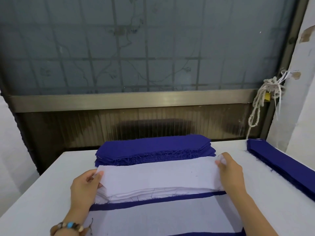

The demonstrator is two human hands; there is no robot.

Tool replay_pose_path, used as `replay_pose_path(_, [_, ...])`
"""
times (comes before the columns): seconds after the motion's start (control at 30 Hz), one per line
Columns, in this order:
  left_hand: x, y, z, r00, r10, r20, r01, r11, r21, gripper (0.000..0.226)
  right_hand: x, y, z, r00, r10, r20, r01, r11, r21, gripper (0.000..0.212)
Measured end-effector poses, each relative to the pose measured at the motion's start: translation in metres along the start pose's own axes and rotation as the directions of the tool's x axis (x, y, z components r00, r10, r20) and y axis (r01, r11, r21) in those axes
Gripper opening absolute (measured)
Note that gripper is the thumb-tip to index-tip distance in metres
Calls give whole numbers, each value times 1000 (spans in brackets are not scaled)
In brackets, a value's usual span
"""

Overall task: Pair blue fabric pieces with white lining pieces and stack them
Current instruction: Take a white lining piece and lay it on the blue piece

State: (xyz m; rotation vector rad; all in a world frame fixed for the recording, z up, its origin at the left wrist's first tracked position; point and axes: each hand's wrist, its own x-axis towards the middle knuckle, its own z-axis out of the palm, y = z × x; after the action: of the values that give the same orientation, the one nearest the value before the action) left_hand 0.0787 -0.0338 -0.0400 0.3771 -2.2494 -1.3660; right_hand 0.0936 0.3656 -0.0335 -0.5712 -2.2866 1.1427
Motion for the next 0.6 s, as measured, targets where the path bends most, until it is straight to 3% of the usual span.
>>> replay_pose_path(0.17, [-6, 7, -7, 998, 57, 14, -58, 995, 85, 9, -2, -5, -10, 995, 85, 57, -88, 994, 63, 28])
replay_pose_path(0.33, [-9, 15, -25, 991, 101, 88, -112, 985, 129, 8, -14, 2, -38, 995, 24, 94, -28, 999, 40, 25])
replay_pose_path(0.43, [-16, 14, -37, 989, 40, 141, -51, 996, 71, 14, -28, 12, -51, 994, -11, 110, 4, 998, 59, 9])
replay_pose_path(0.6, [-28, -6, -62, 956, -85, 281, 86, 996, 8, 16, -54, 29, -61, 988, -47, 147, 36, 996, 82, 19])
